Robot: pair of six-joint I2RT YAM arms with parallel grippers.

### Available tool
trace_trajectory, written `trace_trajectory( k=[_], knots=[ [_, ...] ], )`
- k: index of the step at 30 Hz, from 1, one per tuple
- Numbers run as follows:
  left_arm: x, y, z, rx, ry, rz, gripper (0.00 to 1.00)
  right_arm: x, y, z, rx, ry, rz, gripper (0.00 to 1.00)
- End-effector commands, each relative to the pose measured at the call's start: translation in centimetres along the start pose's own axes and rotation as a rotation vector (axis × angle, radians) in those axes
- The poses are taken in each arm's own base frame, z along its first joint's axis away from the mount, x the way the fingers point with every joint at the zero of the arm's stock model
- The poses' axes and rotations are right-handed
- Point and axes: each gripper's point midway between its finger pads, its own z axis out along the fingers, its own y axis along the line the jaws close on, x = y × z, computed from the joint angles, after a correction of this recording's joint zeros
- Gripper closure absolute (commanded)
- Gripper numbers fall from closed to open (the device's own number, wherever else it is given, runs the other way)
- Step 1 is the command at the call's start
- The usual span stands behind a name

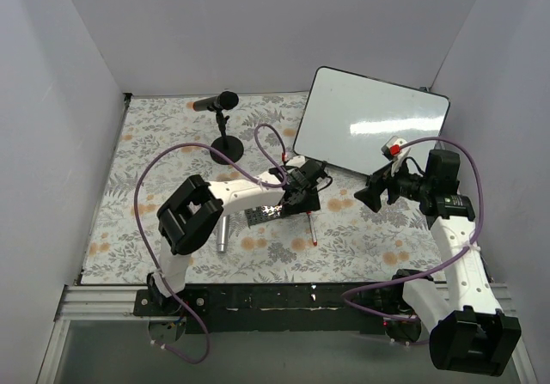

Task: Write a sentence on the whiteboard
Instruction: Pick up the whiteboard marker from the center of the board.

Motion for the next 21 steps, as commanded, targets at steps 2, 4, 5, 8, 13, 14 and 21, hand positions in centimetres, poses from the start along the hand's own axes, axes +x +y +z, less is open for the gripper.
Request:
trace_trajectory(
  k=[2, 4, 5, 8, 13, 14, 21],
  knots=[
    [-0.6, 1.4, 0.5, -0.131, -0.014, 0.033, 0.51, -0.5, -0.4, 0.1, 0.007, -0.041, -0.053, 0.02],
    [-0.7, 1.0, 0.8, -0.129, -0.013, 0.048, 0.54, -0.4, -0.3, 0.1, -0.002, -0.043, -0.050, 0.02],
    [-0.6, 1.1, 1.2, -0.139, -0.009, 0.057, 0.54, -0.4, -0.3, 0.1, -0.003, -0.046, -0.052, 0.02],
    [-1.0, 0.9, 1.6, -0.147, -0.019, 0.078, 0.54, -0.2, 0.0, 0.2, -0.015, -0.050, -0.046, 0.02],
    [-1.1, 1.3, 2.9, -0.211, -0.002, 0.134, 0.57, 0.3, 0.1, 0.3, -0.023, -0.045, -0.040, 0.02],
    [-1.1, 1.4, 2.9, -0.223, 0.004, 0.140, 0.57, 0.3, 0.2, 0.3, -0.025, -0.047, -0.042, 0.02],
    [-0.3, 2.6, 3.9, -0.286, 0.046, 0.185, 0.80, 0.6, 1.2, 0.2, -0.072, -0.045, -0.068, 0.02]
  ],
)
